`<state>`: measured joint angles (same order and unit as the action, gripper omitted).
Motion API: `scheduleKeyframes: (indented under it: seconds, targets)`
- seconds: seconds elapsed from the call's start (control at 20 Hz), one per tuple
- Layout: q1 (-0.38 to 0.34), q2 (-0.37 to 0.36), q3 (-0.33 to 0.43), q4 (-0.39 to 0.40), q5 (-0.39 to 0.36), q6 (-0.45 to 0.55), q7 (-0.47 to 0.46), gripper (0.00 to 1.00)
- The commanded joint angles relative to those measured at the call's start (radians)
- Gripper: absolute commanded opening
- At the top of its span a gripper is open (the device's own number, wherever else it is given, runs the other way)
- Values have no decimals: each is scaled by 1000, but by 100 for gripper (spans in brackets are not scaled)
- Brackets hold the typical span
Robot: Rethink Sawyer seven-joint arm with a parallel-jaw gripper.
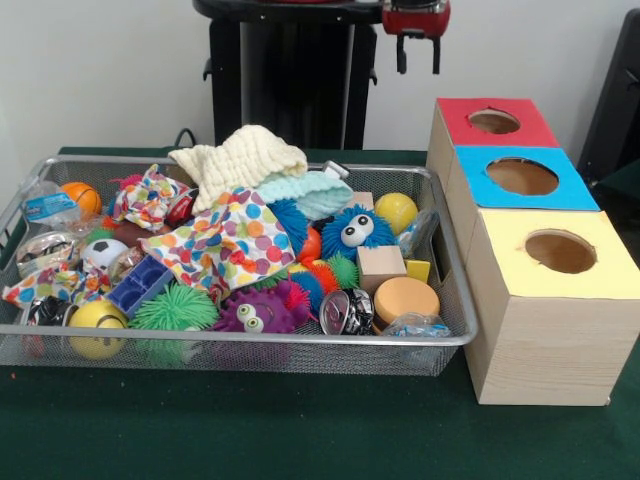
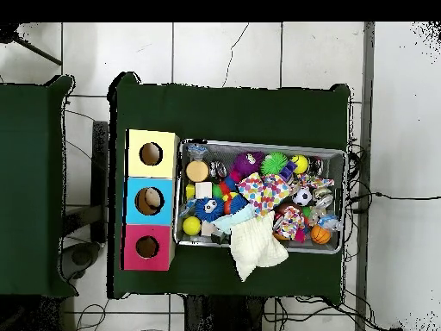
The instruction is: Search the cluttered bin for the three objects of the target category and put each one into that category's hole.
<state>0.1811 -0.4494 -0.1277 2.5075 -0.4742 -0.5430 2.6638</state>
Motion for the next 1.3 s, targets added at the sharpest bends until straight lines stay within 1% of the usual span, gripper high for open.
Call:
scheduleKeyframes:
  seconds: [0.05,0.15,0.2,0.3,0.35,0.4,0.55,0.65,0.75,1.0,1.3]
  targets:
    - [5,-152,-11,-81,47,112,19,100]
    - [23,-199,-25,-72,69,120,27,100]
    - [67,-212,-73,-67,127,90,49,100]
    - [67,-234,-72,-48,184,9,121,100]
    - [59,-246,-60,-44,190,3,137,100]
    - [54,-278,-54,-44,181,42,121,100]
    - [72,-304,-62,-67,165,121,59,100]
    - [62,-349,-37,-74,160,187,41,100]
    - [57,-375,-23,-78,154,231,27,100]
    - [75,-418,-16,-94,152,299,17,100]
    - [97,-433,-19,-108,148,342,26,100]
